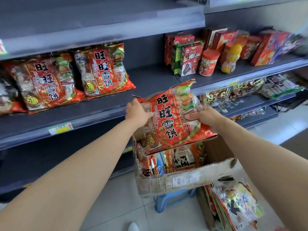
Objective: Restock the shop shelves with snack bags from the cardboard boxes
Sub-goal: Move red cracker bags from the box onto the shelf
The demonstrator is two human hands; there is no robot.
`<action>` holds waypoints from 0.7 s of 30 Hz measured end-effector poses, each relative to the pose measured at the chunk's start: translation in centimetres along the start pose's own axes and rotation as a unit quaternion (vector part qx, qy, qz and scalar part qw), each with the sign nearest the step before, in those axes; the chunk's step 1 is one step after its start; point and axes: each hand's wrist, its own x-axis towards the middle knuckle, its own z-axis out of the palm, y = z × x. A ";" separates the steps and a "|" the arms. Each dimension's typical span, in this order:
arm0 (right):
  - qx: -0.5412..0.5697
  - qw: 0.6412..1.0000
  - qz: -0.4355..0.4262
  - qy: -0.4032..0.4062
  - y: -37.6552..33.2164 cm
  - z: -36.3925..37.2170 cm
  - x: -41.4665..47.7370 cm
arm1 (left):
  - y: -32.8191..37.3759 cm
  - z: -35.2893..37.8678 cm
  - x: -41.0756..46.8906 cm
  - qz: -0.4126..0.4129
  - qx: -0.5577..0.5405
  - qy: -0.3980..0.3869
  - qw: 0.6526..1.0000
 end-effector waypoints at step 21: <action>0.011 0.998 0.024 0.055 -1.8 4.7 -1.5 | -4.2 -2.9 0.5 -0.107 -0.329 -0.193 0.918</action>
